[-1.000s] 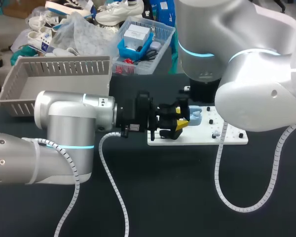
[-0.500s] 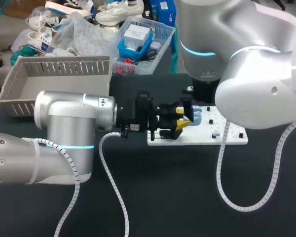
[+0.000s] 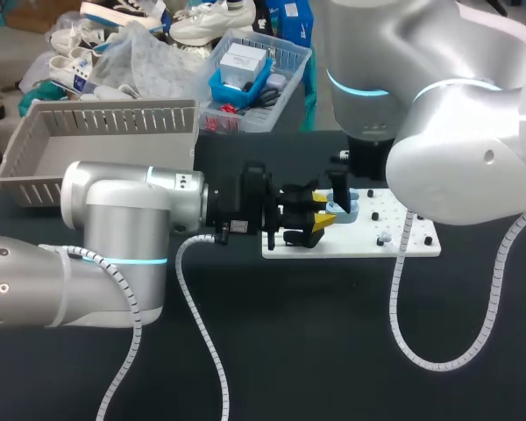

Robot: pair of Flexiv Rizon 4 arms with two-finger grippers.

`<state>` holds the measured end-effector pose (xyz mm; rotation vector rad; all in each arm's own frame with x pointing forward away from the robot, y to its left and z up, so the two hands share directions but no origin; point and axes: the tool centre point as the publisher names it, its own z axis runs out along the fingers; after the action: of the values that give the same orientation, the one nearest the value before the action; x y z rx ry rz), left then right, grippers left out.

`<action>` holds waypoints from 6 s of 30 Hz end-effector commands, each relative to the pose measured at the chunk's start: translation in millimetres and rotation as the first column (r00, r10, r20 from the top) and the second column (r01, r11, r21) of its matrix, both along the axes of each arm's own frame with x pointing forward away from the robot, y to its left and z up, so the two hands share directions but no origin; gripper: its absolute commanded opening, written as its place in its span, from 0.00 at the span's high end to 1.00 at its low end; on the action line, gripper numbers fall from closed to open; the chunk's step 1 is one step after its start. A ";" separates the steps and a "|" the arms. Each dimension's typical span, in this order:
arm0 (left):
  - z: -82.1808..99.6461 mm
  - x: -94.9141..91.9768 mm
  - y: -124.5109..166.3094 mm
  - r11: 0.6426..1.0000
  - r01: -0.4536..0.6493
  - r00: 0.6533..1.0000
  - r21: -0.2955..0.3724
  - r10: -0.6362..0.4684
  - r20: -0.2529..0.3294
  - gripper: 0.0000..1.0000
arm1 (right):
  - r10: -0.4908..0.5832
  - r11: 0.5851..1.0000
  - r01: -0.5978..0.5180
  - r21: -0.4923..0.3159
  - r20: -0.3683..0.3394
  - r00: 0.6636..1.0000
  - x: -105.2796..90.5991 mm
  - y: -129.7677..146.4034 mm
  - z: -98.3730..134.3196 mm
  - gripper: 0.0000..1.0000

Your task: Pick up each earbud case from the left stands, insert the matching earbuds, close the lid, and place the case in the box.

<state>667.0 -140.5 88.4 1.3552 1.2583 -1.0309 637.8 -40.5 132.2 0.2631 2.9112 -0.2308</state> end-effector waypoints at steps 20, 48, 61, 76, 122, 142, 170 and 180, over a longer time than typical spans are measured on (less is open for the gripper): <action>-0.3 0.5 -0.4 1.000 0.000 1.000 0.000 0.000 0.000 1.00 | -0.150 0.964 0.059 0.260 0.345 0.926 -0.6 -60.0 5.2 0.00; -6.0 10.8 -0.9 1.000 0.010 1.000 0.018 -0.010 0.013 1.00 | -0.172 0.923 0.049 0.381 0.295 0.940 4.9 -66.7 -43.2 0.18; -9.1 12.5 -1.7 1.000 -0.012 1.000 0.009 0.012 0.016 1.00 | -0.143 0.926 0.022 0.378 0.295 0.945 6.1 -60.6 -40.2 0.18; -9.1 12.5 -1.7 1.000 -0.012 1.000 0.009 0.012 0.016 1.00 | -0.116 0.917 -0.004 0.400 0.276 0.954 19.5 -46.8 -58.1 0.58; -9.1 12.5 -1.7 1.000 -0.012 1.000 0.009 0.012 0.016 1.00 | -0.097 0.887 -0.008 0.462 0.203 0.974 41.8 -31.1 -103.7 0.60; -9.1 12.5 -1.7 1.000 -0.012 1.000 0.009 0.012 0.016 1.00 | -0.101 0.885 -0.004 0.465 0.201 0.974 47.2 -27.9 -106.7 0.66; -9.1 12.5 -1.7 1.000 -0.012 1.000 0.009 0.012 0.016 1.00 | -0.112 0.884 0.010 0.467 0.192 0.975 46.6 -29.0 -109.2 0.73; -9.1 12.5 -1.7 1.000 -0.012 1.000 0.009 0.012 0.016 1.00 | -0.114 0.885 0.013 0.464 0.190 0.975 48.0 -30.6 -111.3 0.84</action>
<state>680.1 -141.8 79.7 1.3615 1.2591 -1.0095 685.5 -71.1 23.0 0.4280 2.7057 0.4653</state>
